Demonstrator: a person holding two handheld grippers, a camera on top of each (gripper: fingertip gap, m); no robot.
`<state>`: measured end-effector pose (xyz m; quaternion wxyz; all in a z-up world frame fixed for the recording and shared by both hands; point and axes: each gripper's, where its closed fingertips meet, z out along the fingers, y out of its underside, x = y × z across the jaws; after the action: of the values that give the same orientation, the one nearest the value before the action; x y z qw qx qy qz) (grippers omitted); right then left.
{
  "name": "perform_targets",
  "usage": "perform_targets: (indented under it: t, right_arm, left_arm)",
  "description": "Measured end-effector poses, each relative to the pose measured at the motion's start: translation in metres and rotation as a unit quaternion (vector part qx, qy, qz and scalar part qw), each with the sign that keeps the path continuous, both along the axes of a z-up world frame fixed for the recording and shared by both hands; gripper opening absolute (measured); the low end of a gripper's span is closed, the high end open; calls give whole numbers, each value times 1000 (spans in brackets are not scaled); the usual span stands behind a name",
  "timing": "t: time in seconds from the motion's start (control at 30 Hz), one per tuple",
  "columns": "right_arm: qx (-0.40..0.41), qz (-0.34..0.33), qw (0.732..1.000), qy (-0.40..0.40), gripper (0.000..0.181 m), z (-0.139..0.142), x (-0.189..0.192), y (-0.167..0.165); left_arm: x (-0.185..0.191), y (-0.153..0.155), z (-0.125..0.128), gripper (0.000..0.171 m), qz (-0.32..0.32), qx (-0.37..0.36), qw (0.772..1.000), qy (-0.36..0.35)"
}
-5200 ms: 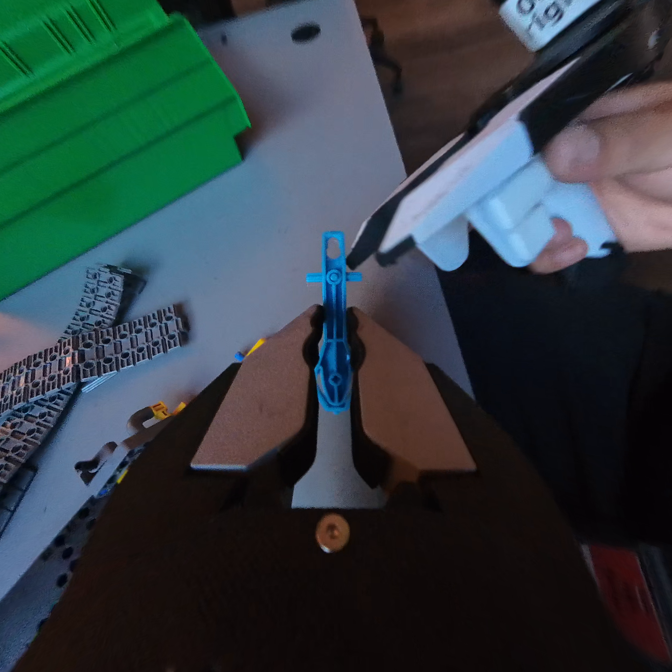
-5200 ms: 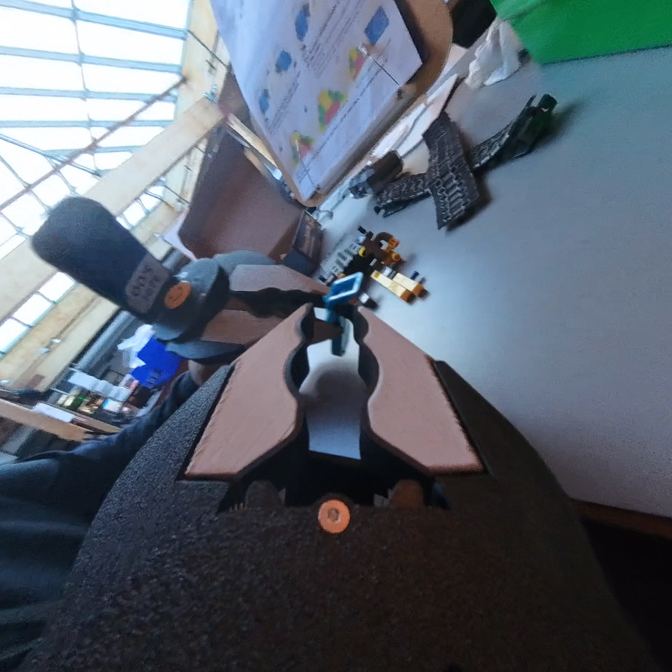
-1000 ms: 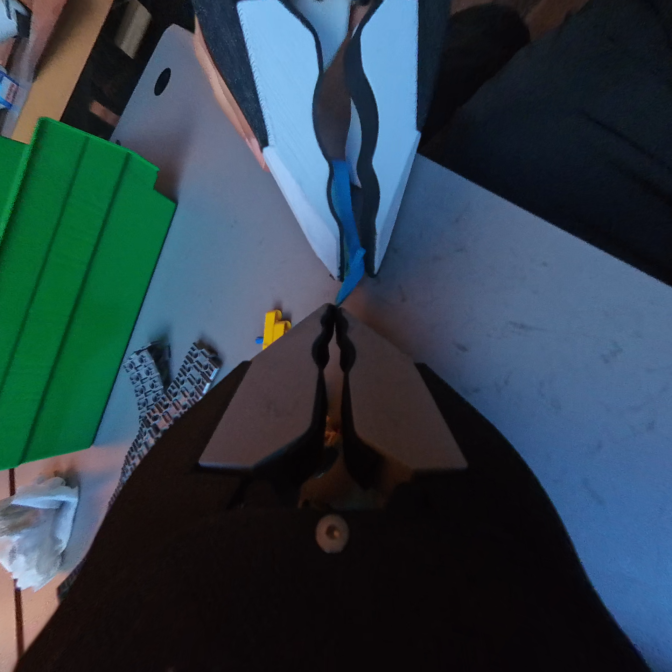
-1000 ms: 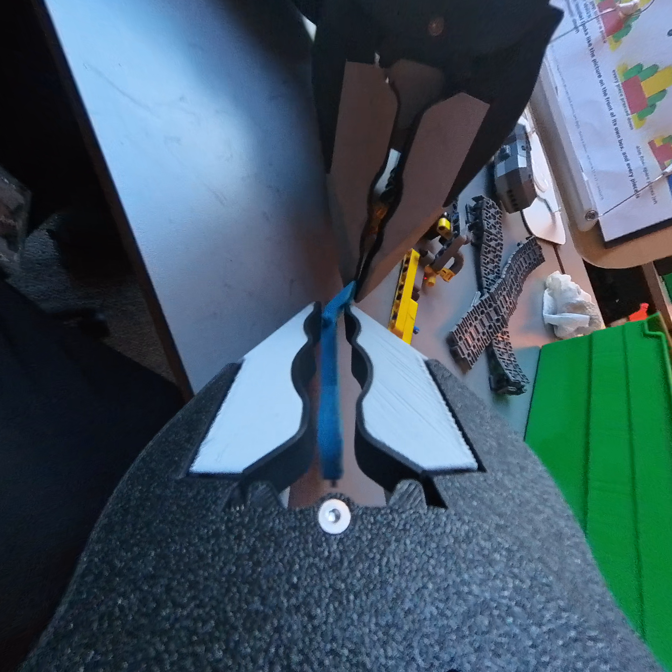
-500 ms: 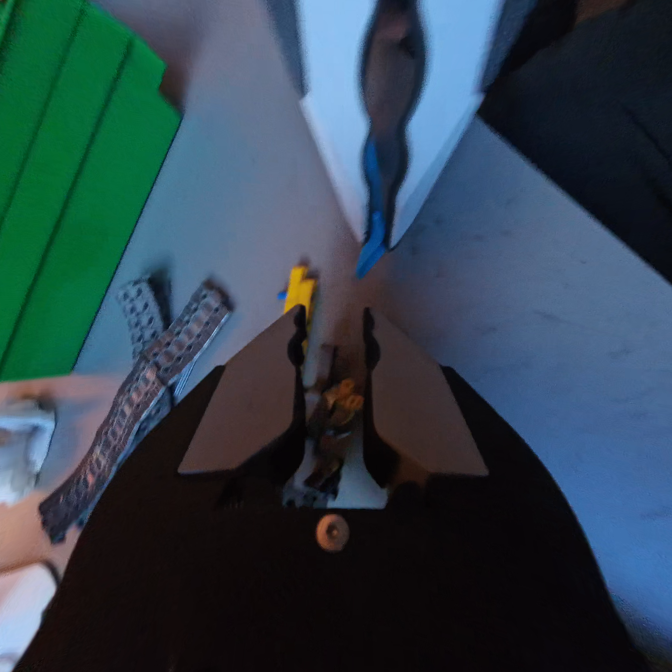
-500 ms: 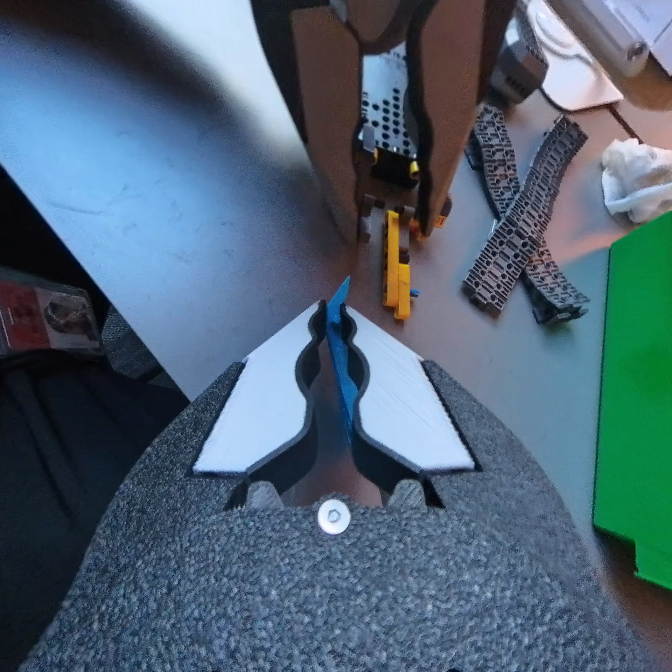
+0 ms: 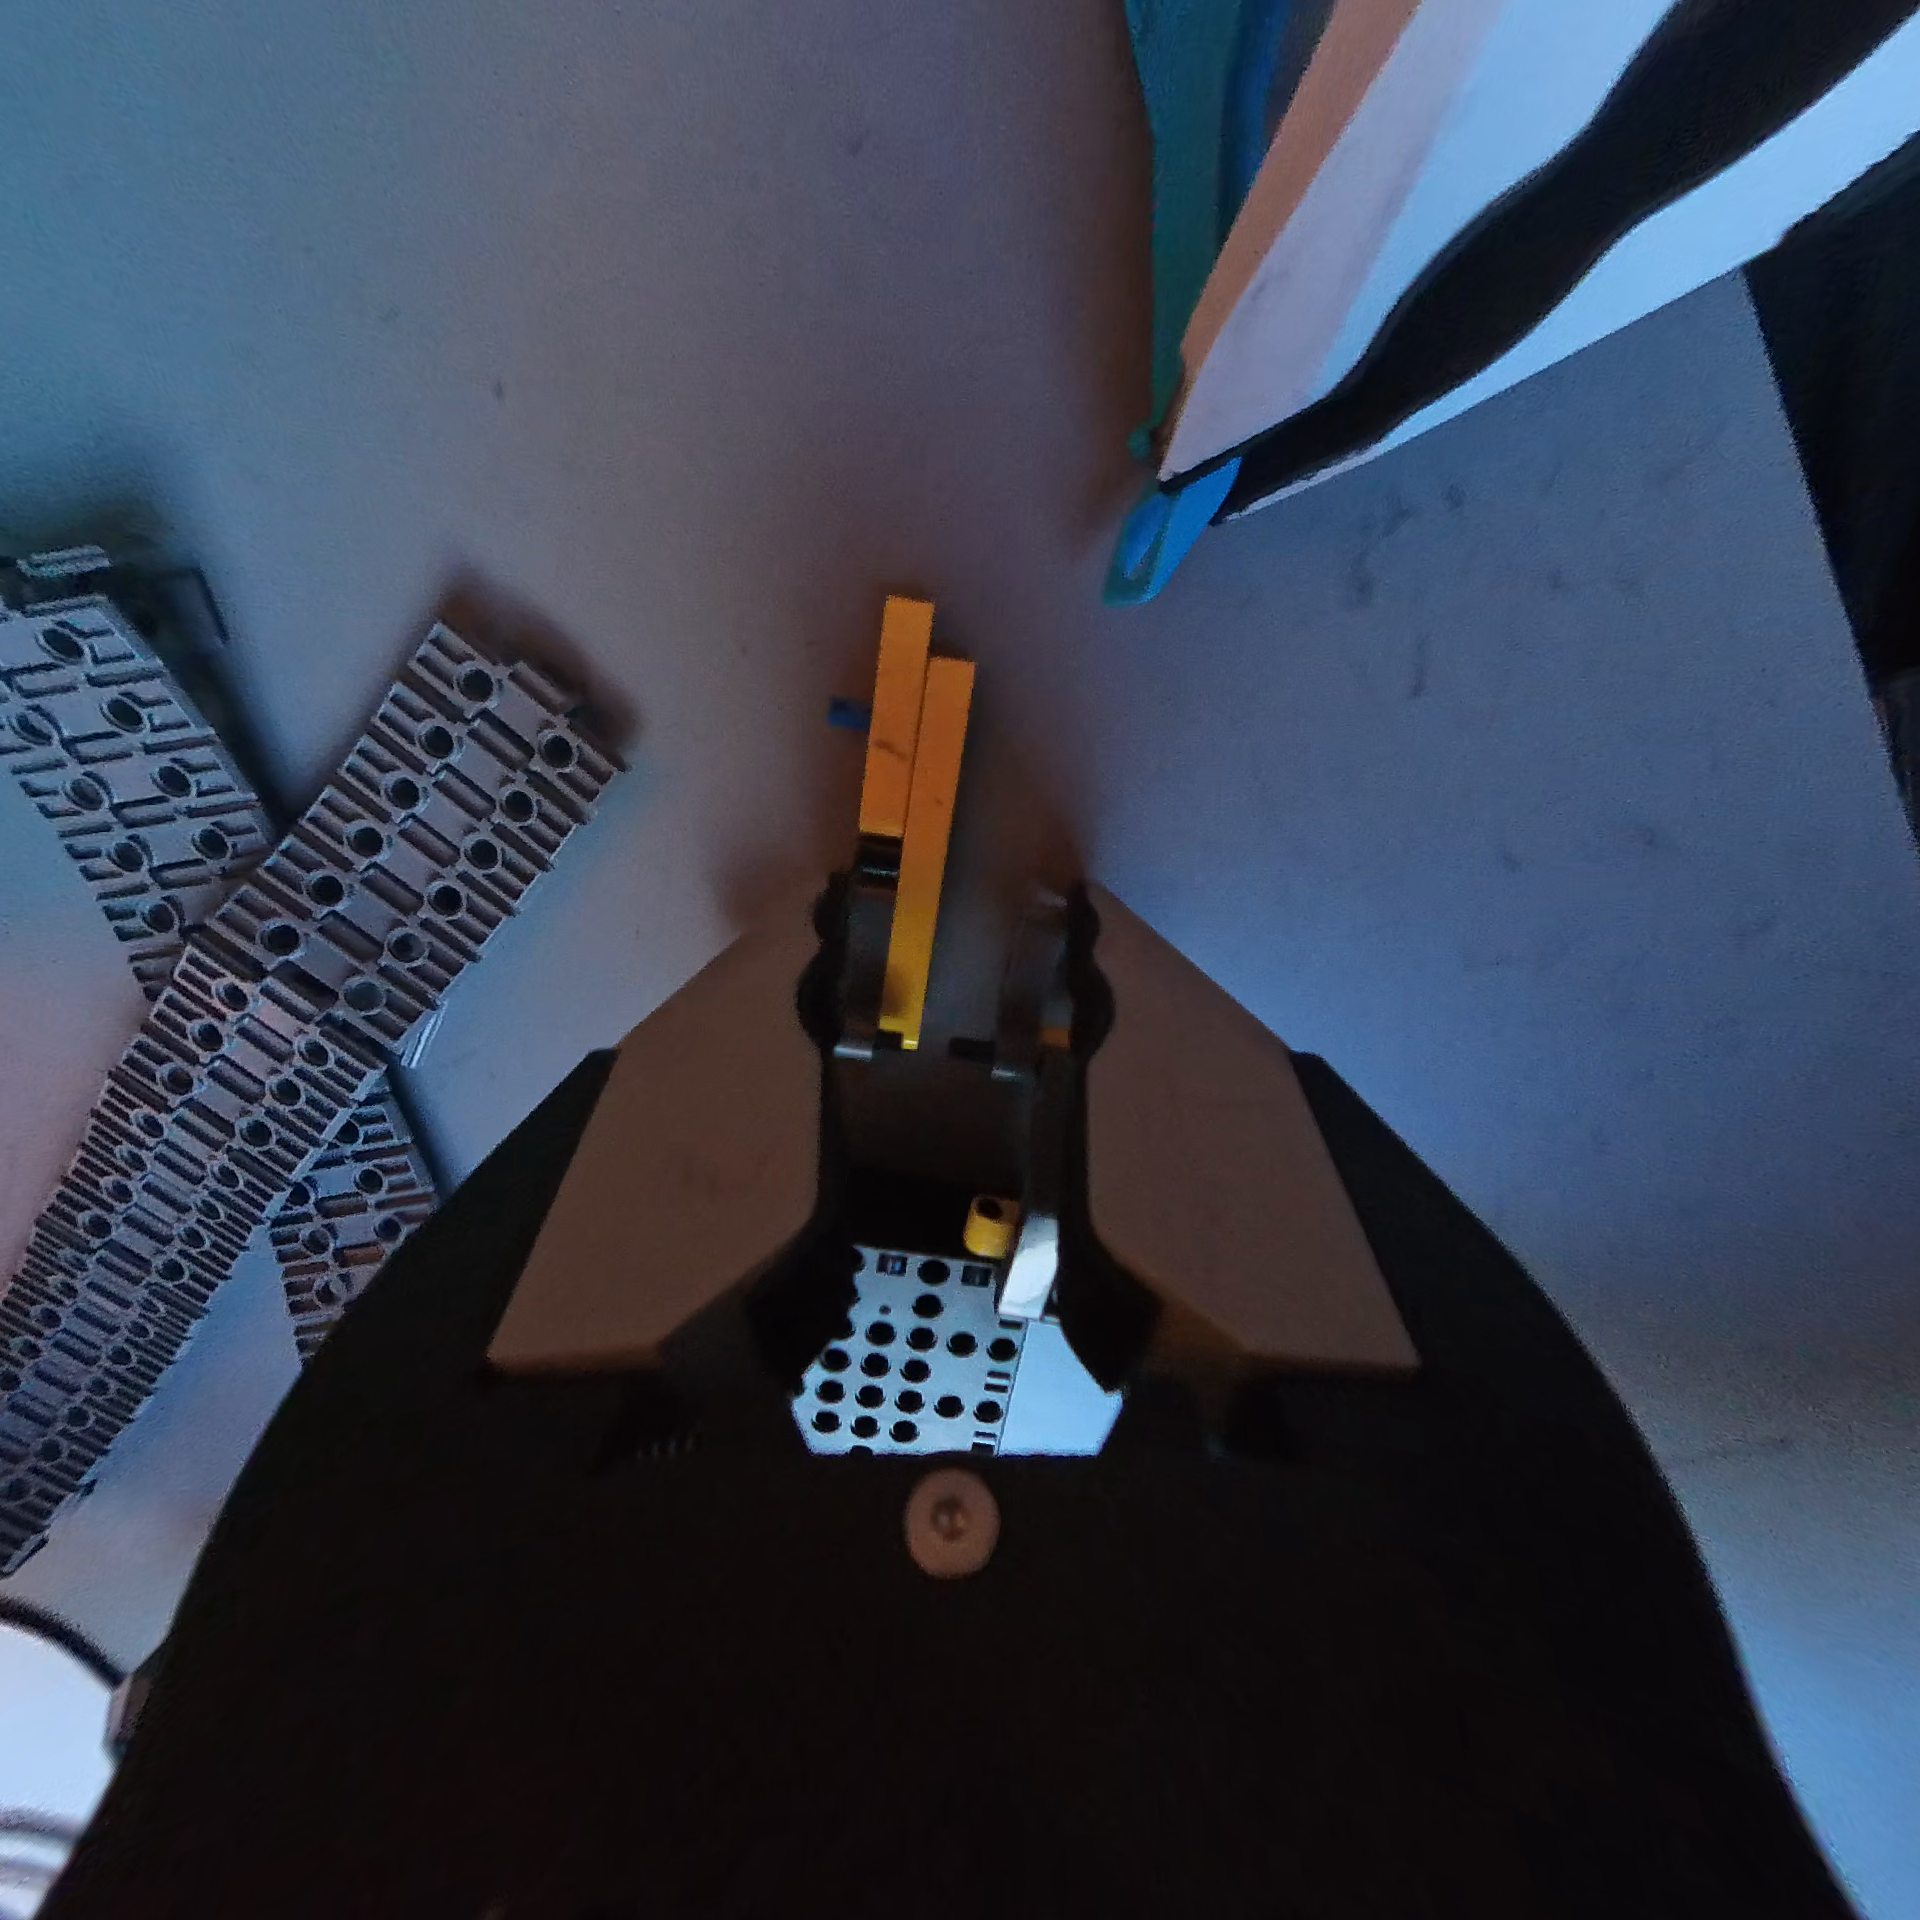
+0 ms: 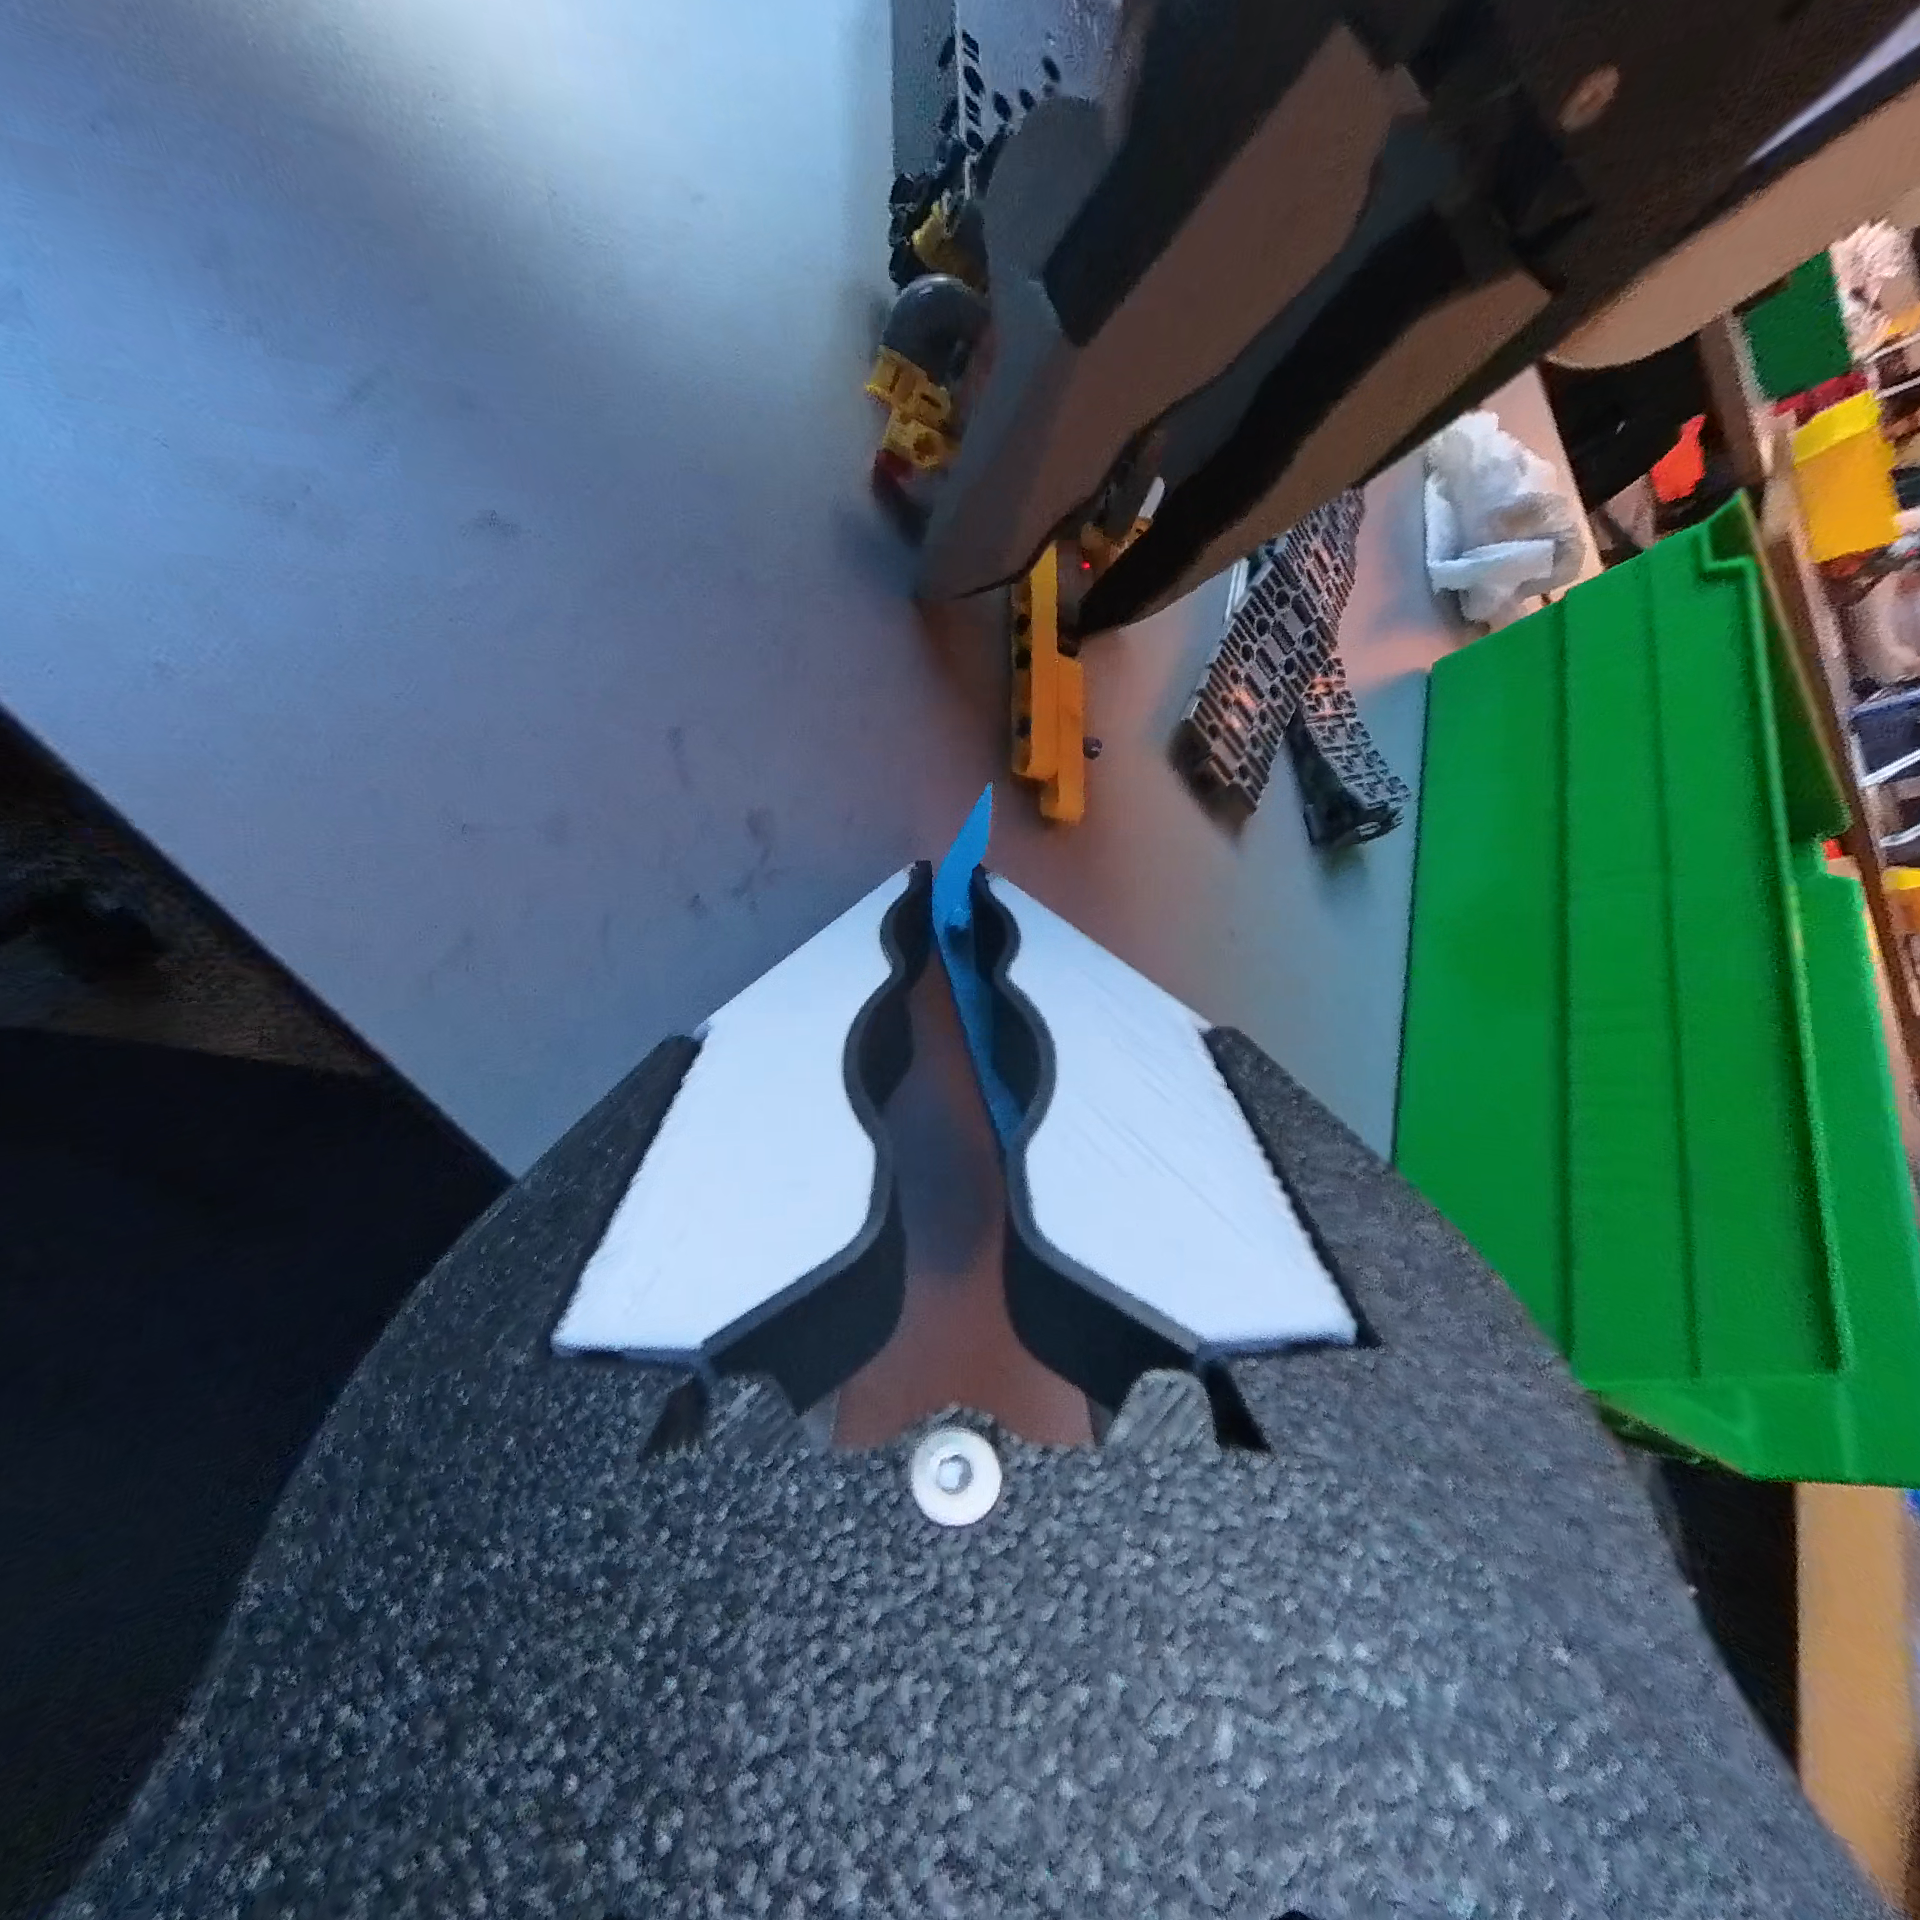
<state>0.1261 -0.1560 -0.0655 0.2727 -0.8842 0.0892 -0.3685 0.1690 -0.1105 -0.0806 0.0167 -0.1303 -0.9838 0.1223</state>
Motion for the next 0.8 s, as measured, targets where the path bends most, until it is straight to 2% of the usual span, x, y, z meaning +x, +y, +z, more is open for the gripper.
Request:
perform_targets:
  t: [0.2, 0.3, 0.43, 0.53, 0.73, 0.8]
  right_arm:
    - [-7, 9, 999, -33, 5, 5, -3, -4]
    - [-18, 10, 998, -58, 5, 6, -2, -6]
    - [-72, -1, 991, -112, 6, 2, 6, -12]
    - [-119, 7, 977, -178, 6, 3, 12, -14]
    - [-133, 8, 973, -189, 6, -2, 13, -12]
    - [-137, 1, 971, -198, 6, 0, 17, -12]
  left_arm:
    - [0, -3, 0, 37, 0, 7, 1000, -2]
    - [3, -4, 2, 42, -24, 17, 999, -22]
    - [10, -12, 8, 40, -29, 18, 999, -18]
    - [14, -15, 2, 39, -20, 33, 999, -2]
    - [22, -19, 0, 16, -12, 29, 999, -5]
    - [22, -20, -1, 15, -9, 19, 1000, -11]
